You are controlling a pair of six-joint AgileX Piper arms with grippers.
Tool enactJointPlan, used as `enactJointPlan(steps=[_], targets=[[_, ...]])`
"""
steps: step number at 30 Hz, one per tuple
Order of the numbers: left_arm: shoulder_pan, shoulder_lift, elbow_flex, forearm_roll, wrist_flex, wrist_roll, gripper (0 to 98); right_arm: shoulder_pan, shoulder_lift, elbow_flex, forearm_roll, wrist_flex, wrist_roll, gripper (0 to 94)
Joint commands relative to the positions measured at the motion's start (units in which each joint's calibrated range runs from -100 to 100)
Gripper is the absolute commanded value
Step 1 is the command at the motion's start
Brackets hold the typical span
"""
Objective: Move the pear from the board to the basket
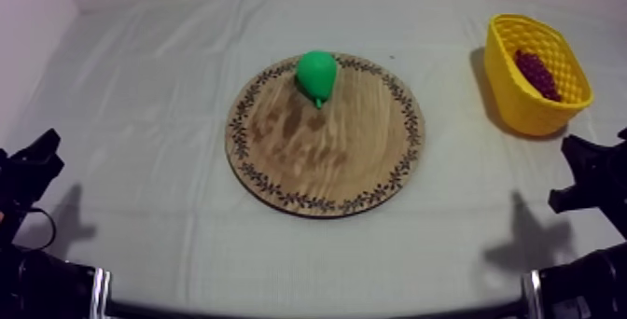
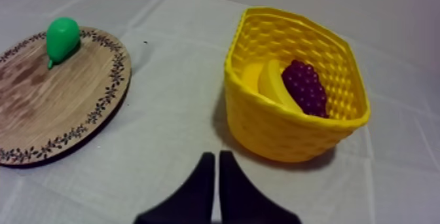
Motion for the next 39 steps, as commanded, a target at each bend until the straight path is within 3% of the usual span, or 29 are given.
enactJointPlan(steps=[1, 28, 39], targets=[[0.0, 0.0, 0.0, 0.00, 0.0, 0.0, 0.1, 0.0, 0.0, 0.0, 0.0, 0.0, 0.0, 0.4], [0.0, 0.0, 0.0, 0.00, 0.0, 0.0, 0.1, -0.5, 0.0, 0.1, -0.1, -0.4, -1.6, 0.5], [0.0, 0.0, 0.0, 0.00, 0.0, 0.0, 0.1, -1.3, 6.8, -8.7, -0.4, -1.8, 0.5, 0.3]])
